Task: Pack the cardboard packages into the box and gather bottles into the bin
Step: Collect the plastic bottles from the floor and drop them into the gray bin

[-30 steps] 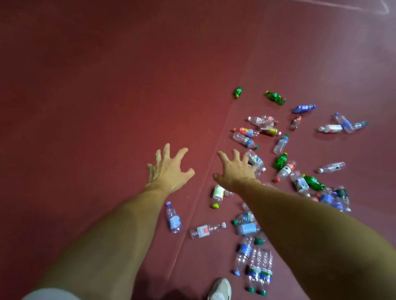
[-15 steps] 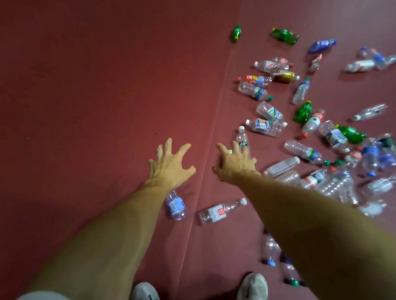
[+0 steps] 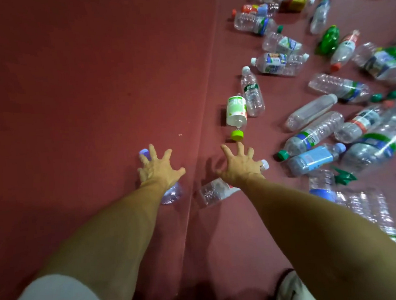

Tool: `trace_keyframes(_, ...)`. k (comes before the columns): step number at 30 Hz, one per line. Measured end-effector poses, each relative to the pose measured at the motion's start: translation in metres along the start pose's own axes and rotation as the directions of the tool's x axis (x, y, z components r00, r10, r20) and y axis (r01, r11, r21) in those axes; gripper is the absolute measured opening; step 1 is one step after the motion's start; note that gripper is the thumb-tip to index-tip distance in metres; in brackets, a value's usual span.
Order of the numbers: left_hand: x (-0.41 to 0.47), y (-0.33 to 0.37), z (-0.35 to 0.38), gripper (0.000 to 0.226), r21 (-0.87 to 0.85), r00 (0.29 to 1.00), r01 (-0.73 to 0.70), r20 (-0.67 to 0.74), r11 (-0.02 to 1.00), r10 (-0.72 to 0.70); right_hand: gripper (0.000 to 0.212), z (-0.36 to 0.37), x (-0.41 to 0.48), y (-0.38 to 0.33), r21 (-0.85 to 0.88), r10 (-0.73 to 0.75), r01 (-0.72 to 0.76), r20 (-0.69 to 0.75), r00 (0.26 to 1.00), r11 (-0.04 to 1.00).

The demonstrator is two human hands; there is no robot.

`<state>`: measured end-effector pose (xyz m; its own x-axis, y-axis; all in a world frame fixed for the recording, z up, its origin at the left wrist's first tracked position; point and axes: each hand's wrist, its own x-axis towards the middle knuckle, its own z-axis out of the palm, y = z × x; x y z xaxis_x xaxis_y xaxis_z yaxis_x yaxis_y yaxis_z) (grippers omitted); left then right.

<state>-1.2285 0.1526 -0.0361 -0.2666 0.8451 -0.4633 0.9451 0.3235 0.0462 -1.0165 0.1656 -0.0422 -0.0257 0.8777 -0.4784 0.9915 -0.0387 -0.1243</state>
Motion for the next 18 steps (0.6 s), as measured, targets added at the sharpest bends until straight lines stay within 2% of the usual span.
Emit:
trace_keyframes(3,0.004,0.002,0.022,0.082,-0.056,0.996,0.083,0.036,0.995,-0.081,0.092,0.019,0.001,0.011,-0.032,0.067,-0.067,-0.008,0.998,0.997)
trace_keyframes(6,0.002,0.001,0.037,0.079,-0.111,0.991,0.130,0.056,0.985,-0.124,0.098,0.028,-0.002,0.013,0.037,0.126,-0.128,0.053,0.991,0.991)
trace_keyframes(8,0.000,-0.001,0.042,0.074,-0.114,0.993,0.120,0.036,0.986,-0.116,0.096,0.033,-0.002,0.011,0.086,0.110,-0.116,0.063,0.992,0.990)
trace_keyframes(12,-0.002,-0.005,0.046,0.080,-0.083,1.000,-0.007,-0.009,0.997,0.006,0.097,0.037,0.004,0.017,0.168,-0.021,0.017,0.027,0.999,0.986)
trace_keyframes(16,-0.009,0.007,0.048,0.092,-0.188,0.989,-0.142,0.024,0.972,0.149,0.104,0.034,0.003,0.026,0.242,-0.135,0.125,0.027,0.990,0.962)
trace_keyframes(18,-0.014,0.017,0.046,0.099,-0.176,0.983,-0.174,0.034,0.969,0.183,0.103,0.032,0.000,0.030,0.255,-0.156,0.151,0.000,0.988,0.955)
